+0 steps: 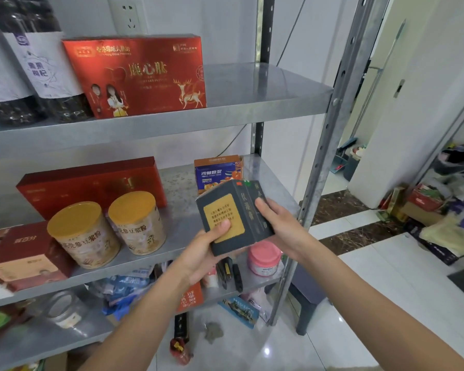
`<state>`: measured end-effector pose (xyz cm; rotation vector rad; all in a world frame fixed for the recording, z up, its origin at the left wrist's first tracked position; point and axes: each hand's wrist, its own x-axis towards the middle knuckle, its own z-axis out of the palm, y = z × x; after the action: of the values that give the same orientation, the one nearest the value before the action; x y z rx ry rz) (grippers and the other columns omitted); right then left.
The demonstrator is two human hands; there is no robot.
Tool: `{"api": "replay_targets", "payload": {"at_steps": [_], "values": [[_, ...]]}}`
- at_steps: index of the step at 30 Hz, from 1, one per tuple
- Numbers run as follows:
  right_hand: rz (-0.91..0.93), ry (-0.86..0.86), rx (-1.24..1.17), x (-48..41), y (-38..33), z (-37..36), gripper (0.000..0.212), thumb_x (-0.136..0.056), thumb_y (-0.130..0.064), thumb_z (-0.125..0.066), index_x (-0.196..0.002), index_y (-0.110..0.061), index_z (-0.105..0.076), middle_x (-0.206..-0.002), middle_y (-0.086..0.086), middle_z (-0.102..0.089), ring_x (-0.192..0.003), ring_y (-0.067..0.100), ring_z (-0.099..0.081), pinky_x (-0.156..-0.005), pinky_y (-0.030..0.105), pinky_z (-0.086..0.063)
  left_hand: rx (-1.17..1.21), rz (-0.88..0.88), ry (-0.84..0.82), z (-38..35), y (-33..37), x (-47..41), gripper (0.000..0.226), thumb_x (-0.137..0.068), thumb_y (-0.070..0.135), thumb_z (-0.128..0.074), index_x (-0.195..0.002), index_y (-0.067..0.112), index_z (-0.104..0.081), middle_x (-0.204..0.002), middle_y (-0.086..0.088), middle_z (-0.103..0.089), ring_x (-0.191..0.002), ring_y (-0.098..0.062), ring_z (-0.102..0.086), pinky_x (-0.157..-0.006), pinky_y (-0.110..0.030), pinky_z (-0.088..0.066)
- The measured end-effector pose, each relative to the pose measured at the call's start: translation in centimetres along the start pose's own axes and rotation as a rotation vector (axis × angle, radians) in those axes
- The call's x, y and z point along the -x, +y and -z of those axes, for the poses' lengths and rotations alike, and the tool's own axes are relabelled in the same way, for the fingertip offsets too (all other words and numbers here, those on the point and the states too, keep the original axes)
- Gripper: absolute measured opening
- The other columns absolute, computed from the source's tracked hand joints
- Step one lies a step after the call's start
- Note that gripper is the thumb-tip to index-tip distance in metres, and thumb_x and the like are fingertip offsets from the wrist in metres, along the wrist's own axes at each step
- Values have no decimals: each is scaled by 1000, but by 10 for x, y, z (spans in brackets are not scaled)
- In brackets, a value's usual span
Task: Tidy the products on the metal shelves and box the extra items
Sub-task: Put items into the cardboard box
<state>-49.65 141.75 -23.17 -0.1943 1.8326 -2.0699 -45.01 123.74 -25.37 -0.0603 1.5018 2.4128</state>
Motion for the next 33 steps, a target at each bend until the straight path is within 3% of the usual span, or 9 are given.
{"api": "replay_targets", "payload": {"at_steps": [3, 7, 11, 13, 17, 22, 26, 29, 33], "values": [[83, 130, 248, 9, -1, 4, 35, -98, -37, -49, -125, -17, -56, -118, -1, -65, -96, 0, -63, -78, 8, -48, -111, -36, 83, -11, -4, -6, 63, -73, 39, -73, -128, 14, -57, -122, -9, -69, -109, -21, -67, -91, -43, -55], [17, 126, 276, 26, 1, 15, 77, -83, -56, -52, -149, -23, -32, -139, 1, -53, -121, 12, -55, -100, 29, -47, -395, -161, 141, -18, -6, -14, 67, -70, 25, -83, -125, 41, -48, -113, 6, -70, -94, -1, -69, -66, -15, -54], [41, 247, -12, 49, 12, 12, 76, -67, -54, -65, -135, -34, -39, -117, -6, -67, -98, 1, -67, -74, 19, -54, -561, -134, -95, -20, -10, -18, 105, -60, 31, -89, -140, 58, -25, -144, 5, -43, -133, -11, -45, -102, -40, -48], [34, 436, -138, 63, 17, 21, 73, -65, -56, -67, -130, -24, -54, -111, -1, -72, -102, 13, -67, -81, 30, -55, -558, -52, -267, -18, -8, -18, 95, -60, 32, -87, -129, 68, -32, -139, 14, -46, -120, 2, -52, -89, -31, -54], [-18, 555, -278, 115, 30, 38, 62, -67, -65, -60, -111, -22, -67, -119, 10, -69, -108, 24, -64, -88, 38, -55, -542, 105, -500, -35, -16, -24, 78, -62, 32, -84, -131, 41, -49, -123, 1, -64, -109, -15, -65, -87, -39, -55], [7, 615, -216, 189, 53, 45, 78, -73, -63, -66, -133, -13, -54, -129, 14, -61, -117, 28, -58, -100, 45, -47, -501, 404, -814, -90, -62, -21, 64, -72, 11, -79, -130, 17, -53, -122, -9, -68, -112, -26, -65, -84, -40, -57], [42, 910, -11, 245, 61, 56, 53, -77, -52, -58, -124, -28, -52, -128, 2, -54, -125, 23, -51, -105, 38, -43, -492, 395, -790, -127, -112, -8, 73, -69, 10, -82, -133, 18, -48, -125, -11, -66, -112, -25, -65, -92, -42, -55], [-171, 821, 294, 283, 77, 65, 67, -80, -36, -73, -138, -34, -40, -141, 0, -42, -129, 17, -45, -104, 33, -44, -501, 445, -841, -151, -150, 1, 77, -69, 11, -86, -134, 20, -46, -124, -8, -66, -114, -26, -64, -93, -43, -55], [-316, 987, 220, 316, 114, 83, 84, -80, -28, -78, -148, -26, -30, -138, -8, -40, -131, 16, -42, -100, 29, -44, -543, 569, -832, -178, -198, 8, 75, -70, 13, -86, -134, 19, -48, -123, -8, -67, -105, -24, -67, -87, -42, -57]]}}
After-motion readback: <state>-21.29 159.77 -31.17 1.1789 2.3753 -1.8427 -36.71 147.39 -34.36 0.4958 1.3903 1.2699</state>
